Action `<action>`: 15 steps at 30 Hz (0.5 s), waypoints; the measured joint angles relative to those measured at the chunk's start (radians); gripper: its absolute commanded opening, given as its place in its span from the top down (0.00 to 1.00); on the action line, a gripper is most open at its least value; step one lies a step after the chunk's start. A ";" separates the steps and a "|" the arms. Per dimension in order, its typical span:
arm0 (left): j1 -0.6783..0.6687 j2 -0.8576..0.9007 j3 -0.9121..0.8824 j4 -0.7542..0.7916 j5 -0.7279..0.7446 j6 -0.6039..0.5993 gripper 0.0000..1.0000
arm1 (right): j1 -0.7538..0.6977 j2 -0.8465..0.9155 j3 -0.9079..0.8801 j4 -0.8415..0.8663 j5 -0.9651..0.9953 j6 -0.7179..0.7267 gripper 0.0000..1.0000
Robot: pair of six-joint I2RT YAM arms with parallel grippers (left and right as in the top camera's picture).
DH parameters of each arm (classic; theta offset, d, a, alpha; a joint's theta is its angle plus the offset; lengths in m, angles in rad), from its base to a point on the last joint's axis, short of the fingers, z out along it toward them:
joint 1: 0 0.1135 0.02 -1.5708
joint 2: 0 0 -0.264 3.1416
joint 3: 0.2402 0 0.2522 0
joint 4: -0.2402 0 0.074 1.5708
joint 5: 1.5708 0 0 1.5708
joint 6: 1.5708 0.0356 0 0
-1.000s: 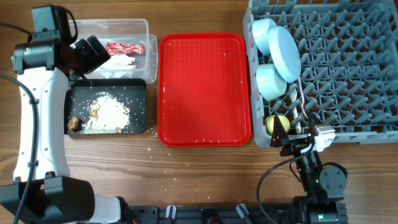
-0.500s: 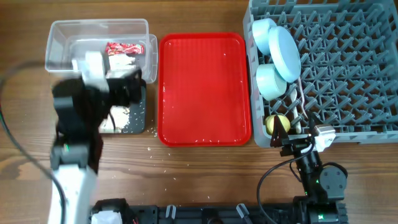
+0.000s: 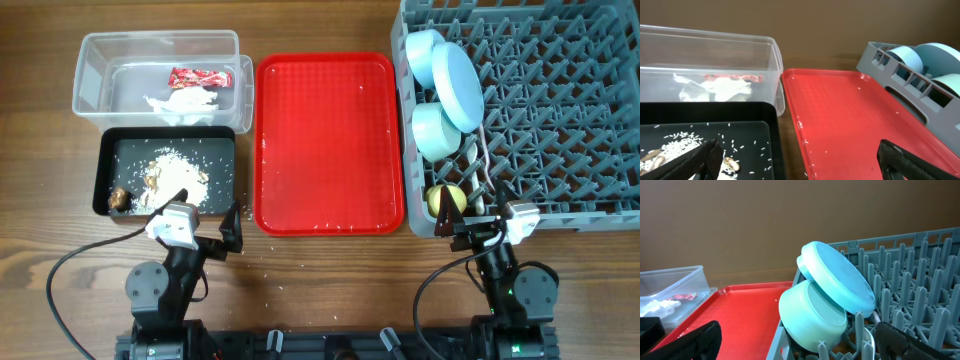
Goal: Sort waste into correct bins and load items into the dishwasher rack
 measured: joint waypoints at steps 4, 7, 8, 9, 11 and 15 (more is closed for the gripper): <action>0.000 -0.070 -0.003 0.003 -0.007 0.000 0.00 | 0.000 0.000 0.000 0.000 0.000 0.000 0.00; 0.000 -0.089 -0.003 0.004 -0.007 0.000 0.00 | 0.000 0.000 0.000 0.000 0.000 0.000 0.00; 0.000 -0.089 -0.003 0.003 -0.008 0.000 0.00 | 0.000 0.000 0.000 0.000 0.000 0.000 0.00; 0.000 -0.089 -0.003 0.003 -0.010 0.000 0.00 | 0.000 0.000 0.000 0.000 0.000 0.000 0.00; 0.000 -0.089 -0.003 0.003 -0.017 0.000 0.00 | 0.000 0.000 0.000 0.000 0.000 0.000 0.00; 0.000 -0.089 -0.003 0.003 -0.029 0.000 0.00 | 0.000 0.000 0.000 0.000 0.000 0.000 0.01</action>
